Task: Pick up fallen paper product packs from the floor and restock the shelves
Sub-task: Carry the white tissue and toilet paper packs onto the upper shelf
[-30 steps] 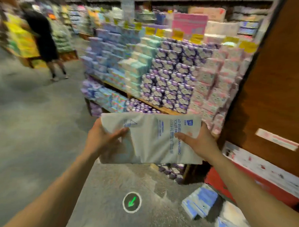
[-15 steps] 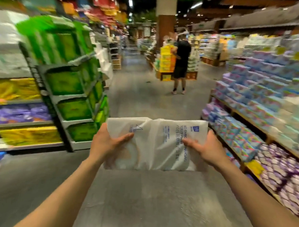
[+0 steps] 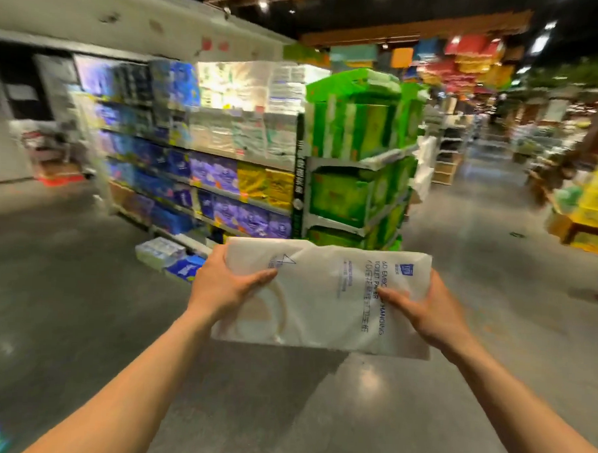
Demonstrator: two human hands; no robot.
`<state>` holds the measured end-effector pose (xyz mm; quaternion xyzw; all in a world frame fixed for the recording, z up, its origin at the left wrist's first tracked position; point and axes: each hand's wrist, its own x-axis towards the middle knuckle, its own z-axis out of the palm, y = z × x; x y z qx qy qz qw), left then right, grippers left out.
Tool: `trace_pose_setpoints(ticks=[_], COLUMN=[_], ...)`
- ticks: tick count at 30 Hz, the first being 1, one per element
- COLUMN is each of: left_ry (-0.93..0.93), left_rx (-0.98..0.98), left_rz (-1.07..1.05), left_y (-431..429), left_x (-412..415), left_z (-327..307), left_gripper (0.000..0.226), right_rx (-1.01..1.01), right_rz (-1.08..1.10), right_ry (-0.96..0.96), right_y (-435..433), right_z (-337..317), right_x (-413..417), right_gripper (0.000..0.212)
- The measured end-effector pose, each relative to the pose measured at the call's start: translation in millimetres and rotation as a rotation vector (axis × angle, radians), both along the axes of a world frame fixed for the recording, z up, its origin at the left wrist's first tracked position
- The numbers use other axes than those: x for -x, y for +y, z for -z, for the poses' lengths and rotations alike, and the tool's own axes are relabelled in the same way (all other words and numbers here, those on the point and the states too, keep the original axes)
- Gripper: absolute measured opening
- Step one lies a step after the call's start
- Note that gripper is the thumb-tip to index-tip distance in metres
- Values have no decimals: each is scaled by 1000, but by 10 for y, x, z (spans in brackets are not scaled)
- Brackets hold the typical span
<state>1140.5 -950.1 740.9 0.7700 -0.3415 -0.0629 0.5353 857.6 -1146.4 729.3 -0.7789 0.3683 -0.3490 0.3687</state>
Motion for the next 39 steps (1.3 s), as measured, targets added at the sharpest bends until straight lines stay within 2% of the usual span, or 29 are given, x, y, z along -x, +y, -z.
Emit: trace_pose_setpoints(ticks=[3,11,15,17,20,23,29,32,33,35,39], left_ry=[10,-34,-74,-96,-130,-140,-149,-152,-154,-164,-169], left_rx=[10,3,28,35,16,18,122,170,177,190,229], left_rz=[-133,-355,-367,-363,-358,-345,-272,-242,-239,-243,-266], left_y=[-252,-891,-1320,-1584,-1995,-2425,-3485,-4064,-4246,-4585,-5177], left_x=[-540,-2375,-3566,-4150,-4986,-5731,-7212,-7989,-8241,-8749,-9732], left_z=[-112,-74,-196,-379,-649,-844,-972,-1031,-1082,-1200,-1452], left_gripper=[75,89,91,91,96,103,98,97,100,105,98], right_rx=[52,103,144,149,162,161,223,281,298,340,410], right_rz=[-130,-326,-371,-358,-317,-329,-319,-255,-240,-209,-195], right_ry=[48,35,18,-8,-31,-41,-61,-56,-49,-42,-26], right_y=[-584,-1760,-2186,-2419,-2800,-3201,-4255,-4903,-5106,-5424,-5880], right_z=[-176,-215,-322,-438,-623,-812,-985,-1111,-1183,-1344,-1723], right_x=[-830,-3196,-4427,-4986,-5786,-6492,-7888,-8650,-8896,-9368,-10236], right_gripper=[62,83,60,54,58,46,43,65,66,59,46])
